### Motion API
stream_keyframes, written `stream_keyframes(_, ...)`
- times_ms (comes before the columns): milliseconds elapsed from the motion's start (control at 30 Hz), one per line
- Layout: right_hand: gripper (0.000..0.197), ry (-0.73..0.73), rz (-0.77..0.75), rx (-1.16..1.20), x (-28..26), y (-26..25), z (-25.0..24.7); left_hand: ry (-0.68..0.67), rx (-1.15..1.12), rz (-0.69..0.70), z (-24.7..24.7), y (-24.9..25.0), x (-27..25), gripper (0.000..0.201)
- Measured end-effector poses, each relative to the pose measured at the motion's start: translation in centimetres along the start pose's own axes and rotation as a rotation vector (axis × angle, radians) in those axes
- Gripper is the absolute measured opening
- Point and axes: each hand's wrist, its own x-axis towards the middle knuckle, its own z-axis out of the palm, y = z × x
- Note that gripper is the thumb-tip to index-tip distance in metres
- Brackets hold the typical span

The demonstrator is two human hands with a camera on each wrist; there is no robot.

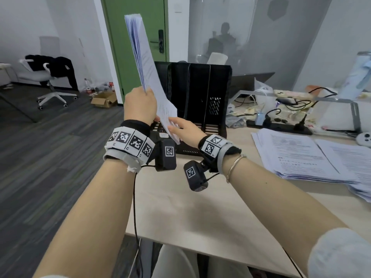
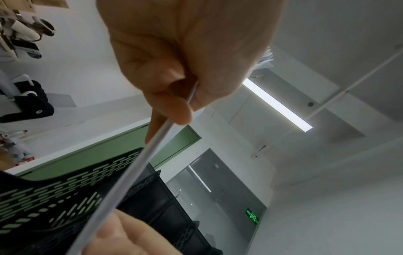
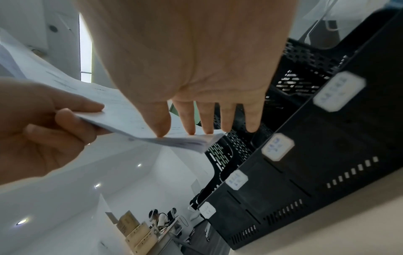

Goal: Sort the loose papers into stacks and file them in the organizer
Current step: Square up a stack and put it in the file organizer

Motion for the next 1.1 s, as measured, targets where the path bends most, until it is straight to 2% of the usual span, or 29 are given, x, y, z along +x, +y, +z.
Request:
stream_keyframes(133, 0.048, -0.010, -0.019, 0.016, 2.6, -1.1, 0.9, 0.048, 0.071, -0.011, -0.8, -0.1, 1.2, 0.039)
stream_keyframes(333, 0.048, -0.021, 0.005, -0.004, 5.9, -1.7, 1.6, 0.081, 0.129, 0.043, -0.3, -1.4, 4.0, 0.041)
stream_keyframes(467, 0.047, -0.053, 0.035, -0.082, 8.0, -0.7, 2.2, 0.072, 0.201, 0.088, 1.0, -2.6, 5.3, 0.041)
stream_keyframes(600, 0.054, -0.095, 0.046, -0.171, 9.4, -0.1, 2.1, 0.051, 0.277, 0.101, 2.6, -4.1, 6.7, 0.040)
stream_keyframes(767, 0.055, -0.165, 0.108, -0.237, 10.5, 0.7, 2.4, 0.021, 0.347, 0.076, 5.0, -5.9, 7.7, 0.037)
stream_keyframes(933, 0.057, -0.218, 0.108, -0.236, 10.5, 1.8, 2.2, -0.040, 0.454, 0.056, 6.9, -7.9, 7.7, 0.035)
stream_keyframes(1000, 0.062, -0.181, 0.075, -0.191, 10.4, 2.5, 1.9, -0.078, 0.509, 0.052, 7.6, -8.8, 7.8, 0.034)
stream_keyframes(1100, 0.071, -0.043, 0.035, 0.016, 9.9, 2.8, 0.5, -0.137, 0.577, 0.036, 8.6, -9.6, 7.7, 0.026)
